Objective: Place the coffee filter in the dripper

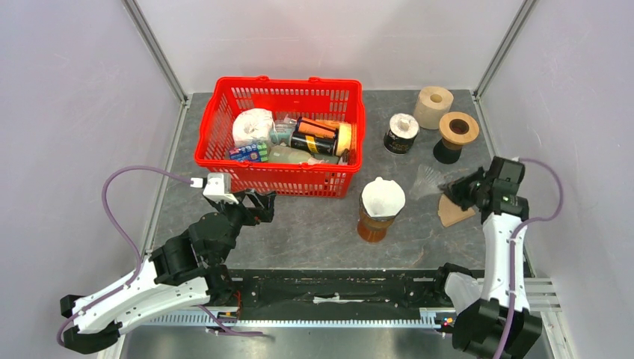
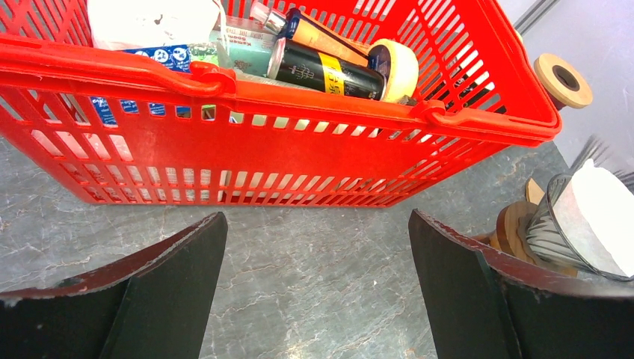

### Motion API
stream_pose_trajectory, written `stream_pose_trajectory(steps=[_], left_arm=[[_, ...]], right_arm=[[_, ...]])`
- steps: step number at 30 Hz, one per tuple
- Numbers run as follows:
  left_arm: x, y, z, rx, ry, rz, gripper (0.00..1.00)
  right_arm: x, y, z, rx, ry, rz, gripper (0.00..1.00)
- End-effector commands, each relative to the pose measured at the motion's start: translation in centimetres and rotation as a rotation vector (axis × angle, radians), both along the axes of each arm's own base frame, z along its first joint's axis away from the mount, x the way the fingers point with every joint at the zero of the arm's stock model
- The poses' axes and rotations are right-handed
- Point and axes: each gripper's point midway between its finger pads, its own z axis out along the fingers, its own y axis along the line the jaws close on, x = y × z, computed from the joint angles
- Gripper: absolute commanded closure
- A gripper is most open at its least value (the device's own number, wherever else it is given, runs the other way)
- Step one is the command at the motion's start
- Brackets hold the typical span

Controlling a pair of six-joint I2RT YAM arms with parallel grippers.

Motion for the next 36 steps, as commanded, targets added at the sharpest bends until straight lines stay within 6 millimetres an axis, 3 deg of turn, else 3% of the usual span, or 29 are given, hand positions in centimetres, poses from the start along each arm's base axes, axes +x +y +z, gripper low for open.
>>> stream_pose_trajectory(steps=[1, 5, 12, 15, 23, 36], left_arm=[[0.3, 0.0, 0.2, -0.044, -0.005, 0.031, 0.02], [0.3, -0.1, 0.1, -0.040, -0.002, 0.024, 0.01], [0.3, -0.2, -0.1, -0.032, 0.002, 0.022, 0.00], [0.4, -0.3, -0.1, -0.026, 0.003, 0.021, 0.00], [0.5, -0.3, -0.2, -0.014, 0.006, 0.026, 0.00], [0.5, 0.0, -0.2, -0.010, 0.005, 0.038, 0.00]], right_arm=[[2.9, -2.1, 8.5, -0.207, -0.278, 0.014, 1.00], [5.6, -4.1, 12.7, -0.322, -0.397, -0.030, 1.00], [10.2, -9.6, 15.9, -0.556, -0.364, -0.112, 1.00], [12.4, -10.8, 16.8, -0.612, -0.382, -0.108, 1.00], [17.1, -12.7, 16.1, -0.666, -0.400, -0.088, 1.00], [20.7, -13.0, 13.8, -0.724, -0.443, 0.007, 1.00]])
